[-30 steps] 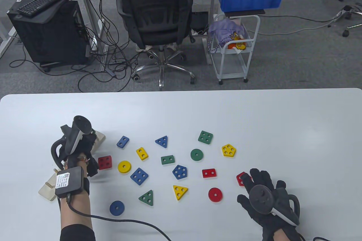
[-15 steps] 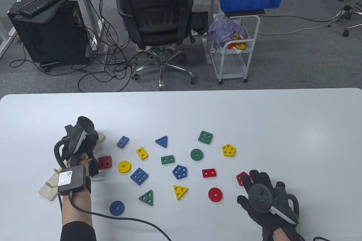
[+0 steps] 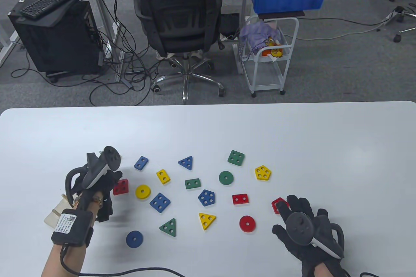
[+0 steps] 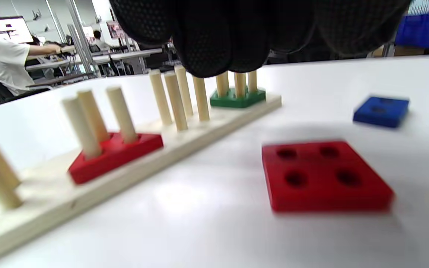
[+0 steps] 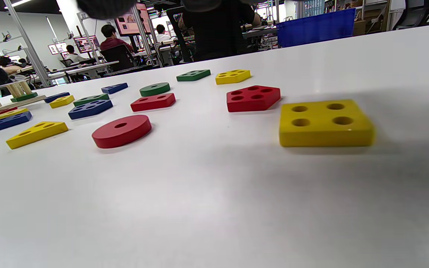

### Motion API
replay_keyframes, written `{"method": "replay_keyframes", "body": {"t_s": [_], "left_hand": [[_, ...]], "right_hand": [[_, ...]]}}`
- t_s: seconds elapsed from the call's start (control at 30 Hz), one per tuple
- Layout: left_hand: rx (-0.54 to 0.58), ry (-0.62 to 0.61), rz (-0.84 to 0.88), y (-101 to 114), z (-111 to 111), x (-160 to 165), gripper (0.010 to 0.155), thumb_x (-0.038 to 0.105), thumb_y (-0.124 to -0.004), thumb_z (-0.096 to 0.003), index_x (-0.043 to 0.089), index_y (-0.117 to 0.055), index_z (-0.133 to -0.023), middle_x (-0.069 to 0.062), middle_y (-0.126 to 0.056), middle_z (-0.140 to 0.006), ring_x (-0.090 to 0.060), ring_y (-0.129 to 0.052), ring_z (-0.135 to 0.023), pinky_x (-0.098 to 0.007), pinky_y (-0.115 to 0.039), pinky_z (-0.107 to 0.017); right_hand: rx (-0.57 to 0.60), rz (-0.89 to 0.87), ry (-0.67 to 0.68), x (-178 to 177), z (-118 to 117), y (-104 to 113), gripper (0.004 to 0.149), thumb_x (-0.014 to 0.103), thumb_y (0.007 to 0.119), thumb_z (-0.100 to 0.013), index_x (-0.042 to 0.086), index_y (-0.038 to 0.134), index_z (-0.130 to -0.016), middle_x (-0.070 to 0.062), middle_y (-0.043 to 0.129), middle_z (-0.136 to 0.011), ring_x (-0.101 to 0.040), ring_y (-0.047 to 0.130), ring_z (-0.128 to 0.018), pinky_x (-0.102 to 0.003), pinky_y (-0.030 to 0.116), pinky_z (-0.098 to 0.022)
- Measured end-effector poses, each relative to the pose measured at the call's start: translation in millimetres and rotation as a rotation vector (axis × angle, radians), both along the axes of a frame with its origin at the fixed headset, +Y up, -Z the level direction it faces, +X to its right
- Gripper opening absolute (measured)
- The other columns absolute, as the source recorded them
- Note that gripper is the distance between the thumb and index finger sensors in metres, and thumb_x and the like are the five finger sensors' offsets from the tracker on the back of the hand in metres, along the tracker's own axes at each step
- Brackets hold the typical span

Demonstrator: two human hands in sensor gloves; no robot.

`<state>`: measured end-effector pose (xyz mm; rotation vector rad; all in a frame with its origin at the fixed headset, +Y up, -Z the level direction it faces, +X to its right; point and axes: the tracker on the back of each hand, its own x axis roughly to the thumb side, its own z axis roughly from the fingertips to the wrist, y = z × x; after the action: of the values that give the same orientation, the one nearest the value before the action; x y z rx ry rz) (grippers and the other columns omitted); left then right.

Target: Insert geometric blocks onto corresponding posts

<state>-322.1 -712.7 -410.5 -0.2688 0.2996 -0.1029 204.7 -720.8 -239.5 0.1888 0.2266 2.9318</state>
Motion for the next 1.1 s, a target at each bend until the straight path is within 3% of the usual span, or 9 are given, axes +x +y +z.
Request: {"method": "replay_keyframes", "body": {"t_s": [0.13,0.3,0.5,0.73,0.87,1.0,1.1], "left_hand": [[-0.093,0.054,-0.095,-18.5,4.9,9.5,0.064,0.060,-0.075,-0.0448,0.034,-0.067,-0.103,0.003,-0.079,-0.107,-0.022,-0.086,-0.092,-0.048,-0.068,-0.072],[-0.114,0.008,-0.216,-35.7,5.8,24.4,0.071,0.069,-0.069,-0.0410,0.036,-0.064,-0.104,0.004,-0.078,-0.109,-0.023,-0.083,-0.096,-0.049,-0.065,-0.075],[-0.133,0.002,-0.241,-41.4,7.0,35.4,0.069,0.059,-0.076,-0.0440,0.035,-0.060,-0.106,0.002,-0.078,-0.108,-0.023,-0.084,-0.095,-0.049,-0.066,-0.075],[-0.028,-0.013,-0.120,-41.9,14.8,26.0,0.072,0.053,-0.086,-0.0419,0.027,-0.060,-0.104,-0.003,-0.079,-0.105,-0.025,-0.089,-0.090,-0.048,-0.071,-0.071],[0.053,-0.030,-0.063,-31.3,19.7,16.6,0.072,0.053,-0.085,-0.0418,0.027,-0.060,-0.104,-0.002,-0.078,-0.105,-0.024,-0.089,-0.090,-0.048,-0.071,-0.071],[0.112,-0.047,0.204,-10.1,25.5,-0.7,0.072,0.051,-0.084,-0.0436,0.028,-0.056,-0.105,-0.001,-0.073,-0.109,-0.023,-0.084,-0.095,-0.049,-0.068,-0.074],[0.151,-0.023,0.282,7.6,28.1,-18.4,0.072,0.050,-0.083,-0.0444,0.029,-0.054,-0.106,0.000,-0.069,-0.111,-0.022,-0.081,-0.098,-0.049,-0.066,-0.076]], "right_hand": [[0.005,-0.005,0.009,-0.8,0.5,-0.8,0.068,0.054,0.058,-0.051,0.020,0.038,-0.107,-0.021,0.030,-0.113,-0.051,0.033,-0.103,-0.081,0.029,-0.062],[0.000,0.001,0.013,-1.8,1.0,-1.8,0.068,0.053,0.057,-0.052,0.020,0.039,-0.107,-0.021,0.030,-0.113,-0.051,0.033,-0.103,-0.081,0.029,-0.062],[-0.005,-0.005,0.015,-1.8,1.2,-1.9,0.067,0.053,0.058,-0.052,0.020,0.039,-0.107,-0.021,0.031,-0.113,-0.051,0.034,-0.103,-0.081,0.030,-0.062],[0.015,-0.012,0.019,-1.4,1.3,-0.6,0.067,0.053,0.058,-0.051,0.020,0.040,-0.107,-0.021,0.032,-0.113,-0.051,0.036,-0.103,-0.081,0.032,-0.063],[0.022,-0.014,0.014,-0.3,1.5,-0.2,0.067,0.053,0.058,-0.052,0.020,0.040,-0.107,-0.021,0.032,-0.113,-0.051,0.036,-0.103,-0.081,0.031,-0.063],[0.020,-0.011,0.010,0.3,1.7,0.0,0.067,0.053,0.058,-0.052,0.019,0.040,-0.107,-0.021,0.032,-0.113,-0.051,0.036,-0.103,-0.081,0.031,-0.062],[0.025,-0.014,0.007,1.1,1.7,0.6,0.067,0.053,0.058,-0.052,0.019,0.040,-0.107,-0.021,0.032,-0.113,-0.051,0.036,-0.103,-0.081,0.031,-0.062]]}}
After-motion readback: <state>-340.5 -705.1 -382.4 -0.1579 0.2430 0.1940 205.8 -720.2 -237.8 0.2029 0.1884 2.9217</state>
